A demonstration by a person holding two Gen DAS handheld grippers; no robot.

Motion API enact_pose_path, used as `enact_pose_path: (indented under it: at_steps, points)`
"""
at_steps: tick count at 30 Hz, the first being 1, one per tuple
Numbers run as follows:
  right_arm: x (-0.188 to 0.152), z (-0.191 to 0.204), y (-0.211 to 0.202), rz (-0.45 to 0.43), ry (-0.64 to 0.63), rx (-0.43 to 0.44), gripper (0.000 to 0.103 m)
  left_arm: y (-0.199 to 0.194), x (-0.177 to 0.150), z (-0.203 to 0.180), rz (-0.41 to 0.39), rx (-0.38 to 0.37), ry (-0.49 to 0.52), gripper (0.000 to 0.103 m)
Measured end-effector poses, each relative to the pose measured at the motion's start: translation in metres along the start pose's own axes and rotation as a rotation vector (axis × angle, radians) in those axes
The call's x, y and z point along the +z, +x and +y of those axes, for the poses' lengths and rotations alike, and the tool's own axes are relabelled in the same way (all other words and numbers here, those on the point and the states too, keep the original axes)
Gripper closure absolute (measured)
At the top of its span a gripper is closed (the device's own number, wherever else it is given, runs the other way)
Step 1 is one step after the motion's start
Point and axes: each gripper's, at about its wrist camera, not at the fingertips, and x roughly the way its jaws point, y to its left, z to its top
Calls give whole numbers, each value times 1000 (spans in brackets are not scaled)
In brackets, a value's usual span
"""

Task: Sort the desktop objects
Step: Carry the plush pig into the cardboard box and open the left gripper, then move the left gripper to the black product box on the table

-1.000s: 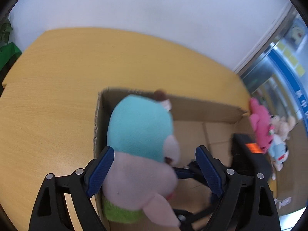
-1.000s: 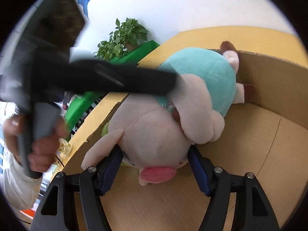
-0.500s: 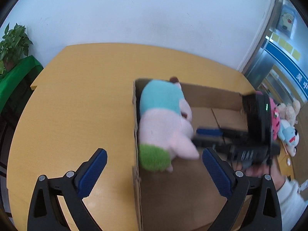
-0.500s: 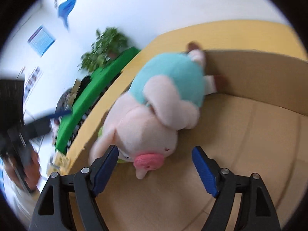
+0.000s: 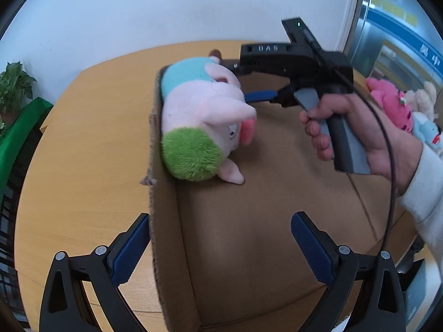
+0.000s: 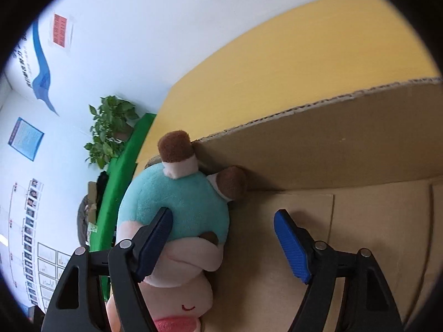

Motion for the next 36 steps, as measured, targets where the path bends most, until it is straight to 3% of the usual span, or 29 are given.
enact_pose_path:
  at_steps: [4,9,15,19,21,22,32,36]
  points:
    - [-8,3,1,39,-19,8,27,7,-5,0,17,7,-2,3]
    - [-26,20,-67,28,-94,-44,27,7,-6,-2,4,-3,13,3]
    - [-116,25,-184,95,-277,-284,24,4,-10,-4,-17,-6,39,3]
    - [-185,-21,-234,168,-199,-381,24,2,-10,0,-21,-17,29,3]
    - [-208,-44,-243,191,-152,-419,27,4,-6,2,-15,-27,18,3]
    - [-221,-47,-247,191,-163,-394,36,4,-8,1,-8,-25,21,3]
    - [-249,-35,-252,138,-163,-374,33,-11,-23,-4,13,1,55,3]
    - [-259,-10,-273,64,-257,-401,30,-49,-24,-5,-97,51,57,3]
